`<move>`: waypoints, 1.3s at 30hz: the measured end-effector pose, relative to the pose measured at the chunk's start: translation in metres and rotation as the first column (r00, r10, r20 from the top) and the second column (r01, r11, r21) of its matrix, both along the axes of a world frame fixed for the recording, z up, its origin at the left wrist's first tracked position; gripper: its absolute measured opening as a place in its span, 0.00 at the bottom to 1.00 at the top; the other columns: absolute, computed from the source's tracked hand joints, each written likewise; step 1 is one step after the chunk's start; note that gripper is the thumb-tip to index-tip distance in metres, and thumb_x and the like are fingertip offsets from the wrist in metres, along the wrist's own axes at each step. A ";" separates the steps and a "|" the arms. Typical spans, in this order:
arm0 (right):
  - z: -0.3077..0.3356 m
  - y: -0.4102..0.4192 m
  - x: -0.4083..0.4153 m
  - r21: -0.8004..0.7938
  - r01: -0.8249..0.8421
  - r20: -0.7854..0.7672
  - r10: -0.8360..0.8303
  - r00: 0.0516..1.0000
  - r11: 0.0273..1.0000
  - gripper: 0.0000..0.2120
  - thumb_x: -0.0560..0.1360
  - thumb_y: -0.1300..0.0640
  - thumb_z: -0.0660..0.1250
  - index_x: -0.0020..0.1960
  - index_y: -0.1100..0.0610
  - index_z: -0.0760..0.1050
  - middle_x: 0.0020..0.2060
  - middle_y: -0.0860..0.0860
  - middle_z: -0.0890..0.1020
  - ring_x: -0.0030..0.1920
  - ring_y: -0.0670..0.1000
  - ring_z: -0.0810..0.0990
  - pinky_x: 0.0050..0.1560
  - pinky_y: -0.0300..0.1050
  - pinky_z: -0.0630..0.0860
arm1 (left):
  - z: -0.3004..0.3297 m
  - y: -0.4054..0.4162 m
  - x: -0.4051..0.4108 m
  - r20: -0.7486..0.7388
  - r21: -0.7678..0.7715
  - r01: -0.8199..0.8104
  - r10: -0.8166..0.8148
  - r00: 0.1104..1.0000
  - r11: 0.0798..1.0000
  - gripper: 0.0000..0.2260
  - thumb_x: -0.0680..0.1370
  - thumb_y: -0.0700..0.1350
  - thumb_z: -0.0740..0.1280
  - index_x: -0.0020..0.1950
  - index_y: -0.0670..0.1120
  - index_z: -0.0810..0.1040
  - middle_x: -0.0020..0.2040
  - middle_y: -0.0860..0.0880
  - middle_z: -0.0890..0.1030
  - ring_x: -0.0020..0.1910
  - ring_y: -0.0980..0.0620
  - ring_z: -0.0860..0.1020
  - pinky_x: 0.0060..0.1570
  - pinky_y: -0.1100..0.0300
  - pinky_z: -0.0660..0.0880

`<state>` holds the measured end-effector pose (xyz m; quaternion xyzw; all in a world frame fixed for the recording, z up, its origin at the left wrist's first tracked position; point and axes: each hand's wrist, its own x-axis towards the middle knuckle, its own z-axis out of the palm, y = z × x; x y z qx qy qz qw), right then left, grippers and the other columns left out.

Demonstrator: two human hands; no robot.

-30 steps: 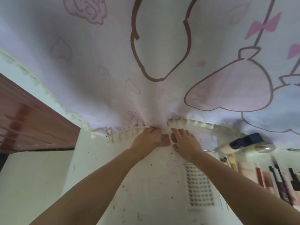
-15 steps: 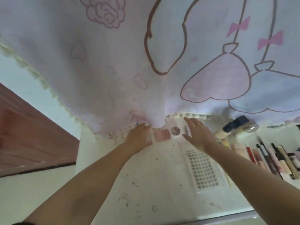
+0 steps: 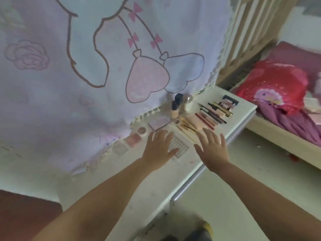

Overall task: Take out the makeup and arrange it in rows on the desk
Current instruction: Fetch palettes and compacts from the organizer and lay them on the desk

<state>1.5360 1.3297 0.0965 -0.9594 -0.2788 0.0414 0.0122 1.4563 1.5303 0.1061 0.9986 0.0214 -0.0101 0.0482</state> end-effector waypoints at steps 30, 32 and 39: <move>-0.048 -0.665 -0.656 -0.072 0.964 -0.190 -0.945 -0.266 -0.256 0.27 0.80 0.40 0.38 0.77 0.46 0.44 0.77 0.50 0.48 0.77 0.50 0.45 0.74 0.61 0.40 | -0.042 -0.842 -0.371 -0.257 0.010 0.991 -0.958 -0.125 -0.132 0.26 0.82 0.58 0.48 0.77 0.49 0.52 0.77 0.46 0.53 0.75 0.47 0.50 0.73 0.43 0.43; -0.049 -0.694 -0.681 -0.077 0.945 -0.188 -0.926 -0.326 -0.317 0.26 0.81 0.42 0.42 0.77 0.47 0.45 0.77 0.50 0.48 0.77 0.51 0.46 0.74 0.60 0.40 | -0.042 -0.890 -0.396 -0.250 0.001 0.978 -0.947 -0.200 -0.207 0.26 0.82 0.58 0.48 0.77 0.49 0.52 0.77 0.45 0.53 0.76 0.47 0.50 0.73 0.43 0.43; -0.051 -0.847 -0.745 -0.083 0.870 -0.137 -0.859 -0.494 -0.487 0.30 0.78 0.39 0.36 0.77 0.48 0.48 0.77 0.51 0.51 0.77 0.51 0.49 0.73 0.61 0.42 | -0.043 -1.074 -0.465 -0.207 -0.011 0.920 -0.899 -0.385 -0.392 0.26 0.81 0.59 0.48 0.77 0.49 0.51 0.77 0.46 0.52 0.76 0.47 0.49 0.73 0.44 0.41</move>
